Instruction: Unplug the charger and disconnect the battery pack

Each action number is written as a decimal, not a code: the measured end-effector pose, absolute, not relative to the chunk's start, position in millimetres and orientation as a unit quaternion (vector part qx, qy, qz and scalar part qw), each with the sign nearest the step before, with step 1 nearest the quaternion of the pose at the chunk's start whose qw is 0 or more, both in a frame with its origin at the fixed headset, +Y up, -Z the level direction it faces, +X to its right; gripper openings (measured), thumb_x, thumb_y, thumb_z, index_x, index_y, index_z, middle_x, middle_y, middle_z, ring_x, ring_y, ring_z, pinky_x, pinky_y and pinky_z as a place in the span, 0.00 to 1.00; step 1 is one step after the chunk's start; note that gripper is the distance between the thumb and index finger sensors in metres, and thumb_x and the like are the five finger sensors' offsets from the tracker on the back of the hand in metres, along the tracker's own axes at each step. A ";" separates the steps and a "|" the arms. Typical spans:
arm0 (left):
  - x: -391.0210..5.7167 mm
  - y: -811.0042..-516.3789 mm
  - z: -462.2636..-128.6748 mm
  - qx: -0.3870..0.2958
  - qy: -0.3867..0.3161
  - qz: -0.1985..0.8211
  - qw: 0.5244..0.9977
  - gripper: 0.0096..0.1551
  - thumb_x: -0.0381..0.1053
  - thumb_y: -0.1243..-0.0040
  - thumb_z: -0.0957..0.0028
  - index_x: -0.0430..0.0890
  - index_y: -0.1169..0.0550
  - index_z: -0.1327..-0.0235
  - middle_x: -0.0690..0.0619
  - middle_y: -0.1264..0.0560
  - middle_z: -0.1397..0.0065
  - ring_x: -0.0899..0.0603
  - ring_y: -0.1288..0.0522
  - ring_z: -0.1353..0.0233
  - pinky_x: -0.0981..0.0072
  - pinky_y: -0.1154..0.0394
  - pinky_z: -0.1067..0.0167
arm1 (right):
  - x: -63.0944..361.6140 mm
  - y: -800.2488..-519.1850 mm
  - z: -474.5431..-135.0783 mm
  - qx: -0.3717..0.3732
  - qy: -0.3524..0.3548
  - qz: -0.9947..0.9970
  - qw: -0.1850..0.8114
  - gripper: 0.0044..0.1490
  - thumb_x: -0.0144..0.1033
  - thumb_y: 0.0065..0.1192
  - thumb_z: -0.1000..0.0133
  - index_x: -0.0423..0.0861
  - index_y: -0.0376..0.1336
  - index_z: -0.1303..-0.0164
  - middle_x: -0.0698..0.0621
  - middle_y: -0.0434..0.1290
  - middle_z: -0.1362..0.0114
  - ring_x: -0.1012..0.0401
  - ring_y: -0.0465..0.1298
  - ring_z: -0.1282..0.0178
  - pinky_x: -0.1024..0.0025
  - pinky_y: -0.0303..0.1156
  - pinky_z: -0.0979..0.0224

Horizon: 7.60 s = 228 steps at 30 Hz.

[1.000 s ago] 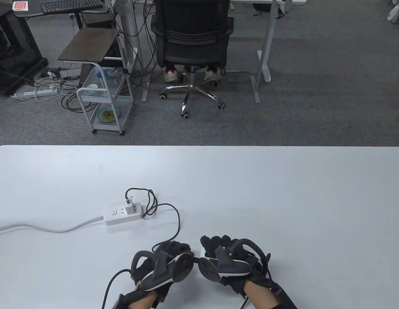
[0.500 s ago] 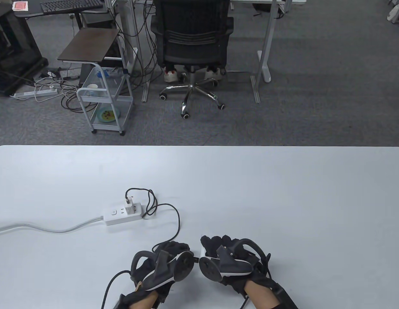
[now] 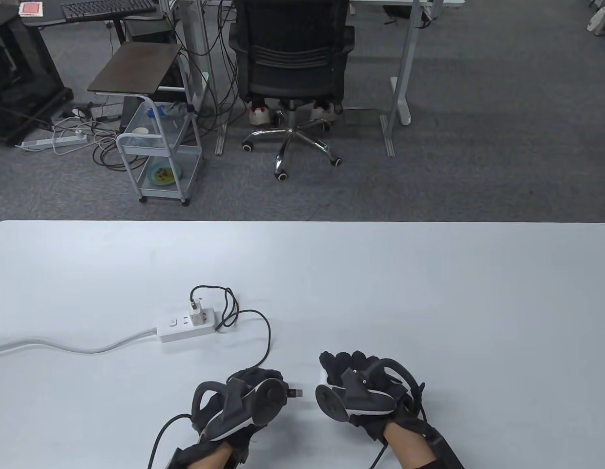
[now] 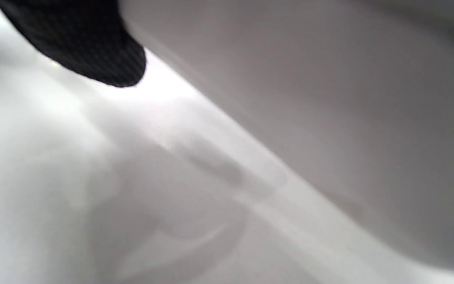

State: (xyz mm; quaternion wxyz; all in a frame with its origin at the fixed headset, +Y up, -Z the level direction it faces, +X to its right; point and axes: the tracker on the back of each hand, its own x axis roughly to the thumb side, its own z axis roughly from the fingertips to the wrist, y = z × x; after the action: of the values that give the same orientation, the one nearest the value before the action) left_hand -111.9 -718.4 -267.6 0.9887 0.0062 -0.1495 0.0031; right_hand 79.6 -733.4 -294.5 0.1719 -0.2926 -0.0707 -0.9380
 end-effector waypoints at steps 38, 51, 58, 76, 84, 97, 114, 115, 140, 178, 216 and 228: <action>-105.7 -731.7 -267.6 -0.013 -0.154 -0.026 0.988 0.20 0.65 0.35 0.53 0.65 0.14 0.49 0.69 0.17 0.31 0.55 0.15 0.28 0.67 0.22 0.24 | 216.8 -748.5 -428.3 0.062 -0.242 -0.965 0.077 0.58 0.57 0.49 0.42 0.42 0.26 0.19 0.27 0.41 0.18 0.31 0.52 0.26 0.37 0.58 0.25; -105.4 -732.7 -267.8 -0.018 -0.154 -0.024 0.988 0.20 0.64 0.35 0.53 0.65 0.14 0.49 0.69 0.17 0.31 0.55 0.15 0.28 0.67 0.22 0.24 | 219.3 -761.7 -423.2 0.065 -0.204 -0.972 0.099 0.50 0.54 0.40 0.41 0.47 0.27 0.19 0.30 0.39 0.17 0.34 0.50 0.24 0.38 0.55 0.22; -104.2 -733.4 -266.2 -0.016 -0.156 -0.031 0.987 0.20 0.64 0.34 0.53 0.65 0.14 0.49 0.68 0.17 0.31 0.55 0.15 0.28 0.67 0.22 0.24 | 204.9 -744.4 -406.3 0.031 -0.115 -0.984 0.130 0.51 0.58 0.43 0.42 0.48 0.34 0.15 0.36 0.40 0.14 0.40 0.52 0.22 0.39 0.56 0.21; -105.9 -735.8 -267.8 -0.014 -0.147 -0.049 0.988 0.20 0.64 0.35 0.52 0.65 0.14 0.49 0.68 0.17 0.31 0.55 0.15 0.28 0.67 0.22 0.24 | 149.1 -689.5 -334.2 -0.216 0.015 -0.973 0.076 0.43 0.62 0.45 0.42 0.52 0.52 0.18 0.42 0.56 0.17 0.44 0.64 0.27 0.43 0.67 0.27; -106.6 -735.5 -267.1 -0.003 -0.147 -0.045 0.988 0.20 0.63 0.34 0.52 0.63 0.13 0.48 0.68 0.17 0.30 0.55 0.15 0.28 0.68 0.22 0.24 | 121.5 -699.9 -289.4 -0.300 -0.001 -0.953 0.048 0.42 0.62 0.45 0.42 0.53 0.53 0.19 0.44 0.57 0.18 0.45 0.65 0.27 0.44 0.67 0.27; -105.8 -735.8 -267.7 0.007 -0.149 -0.031 0.988 0.20 0.64 0.35 0.51 0.64 0.14 0.48 0.68 0.18 0.30 0.55 0.16 0.27 0.67 0.23 0.23 | 88.1 -728.7 -251.2 -0.385 -0.015 -0.917 0.101 0.42 0.61 0.45 0.42 0.54 0.53 0.19 0.44 0.56 0.17 0.46 0.65 0.27 0.44 0.67 0.27; -105.6 -733.8 -266.3 0.020 -0.147 -0.025 0.989 0.20 0.65 0.35 0.52 0.65 0.14 0.48 0.68 0.17 0.30 0.55 0.16 0.27 0.67 0.23 0.23 | 90.0 -748.1 -258.6 -0.378 -0.053 -0.917 0.115 0.36 0.51 0.38 0.39 0.54 0.53 0.19 0.45 0.57 0.15 0.45 0.65 0.24 0.42 0.66 0.26; -106.4 -731.5 -267.6 0.023 -0.141 -0.030 0.989 0.20 0.65 0.35 0.52 0.65 0.14 0.48 0.68 0.17 0.30 0.55 0.16 0.27 0.67 0.23 0.23 | 89.6 -747.6 -258.4 -0.379 -0.053 -0.917 0.113 0.36 0.52 0.39 0.39 0.54 0.53 0.19 0.45 0.58 0.15 0.45 0.65 0.24 0.42 0.66 0.26; -39.2 -667.7 -395.3 0.117 -0.062 0.021 0.991 0.21 0.65 0.37 0.50 0.67 0.16 0.45 0.69 0.19 0.28 0.55 0.17 0.25 0.67 0.24 0.22 | 79.7 -727.4 -259.6 -0.408 -0.018 -0.908 0.094 0.37 0.56 0.42 0.40 0.56 0.55 0.20 0.48 0.62 0.16 0.48 0.69 0.24 0.42 0.67 0.26; 61.6 -730.1 -466.2 -0.024 -0.018 -0.029 0.999 0.22 0.67 0.39 0.50 0.68 0.16 0.44 0.69 0.20 0.26 0.55 0.18 0.24 0.66 0.26 0.21 | 123.8 -705.2 -265.5 -0.366 -0.105 -0.924 0.031 0.32 0.49 0.50 0.39 0.55 0.60 0.23 0.48 0.69 0.20 0.47 0.73 0.28 0.42 0.68 0.28; -118.8 -699.2 -274.8 0.096 -0.076 -0.029 0.992 0.22 0.66 0.40 0.48 0.66 0.16 0.44 0.67 0.20 0.26 0.53 0.19 0.24 0.63 0.26 0.21 | 116.8 -736.0 -268.7 -0.334 -0.076 -0.936 0.086 0.35 0.55 0.47 0.40 0.55 0.59 0.23 0.48 0.66 0.18 0.46 0.69 0.24 0.42 0.67 0.27; -146.7 -689.8 -277.2 0.152 -0.043 -0.004 0.987 0.25 0.68 0.39 0.50 0.67 0.19 0.39 0.66 0.21 0.26 0.52 0.19 0.23 0.62 0.27 0.21 | 103.8 -738.8 -262.6 -0.356 -0.062 -0.926 0.108 0.35 0.56 0.46 0.40 0.56 0.59 0.22 0.49 0.66 0.18 0.47 0.70 0.25 0.44 0.67 0.27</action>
State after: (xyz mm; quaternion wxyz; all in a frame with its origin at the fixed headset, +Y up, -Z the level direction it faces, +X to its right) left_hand -146.7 -689.8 -277.2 0.9874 0.1523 -0.0425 -0.0043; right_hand 103.8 -738.8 -262.6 0.1079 -0.3558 -0.0625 -0.9262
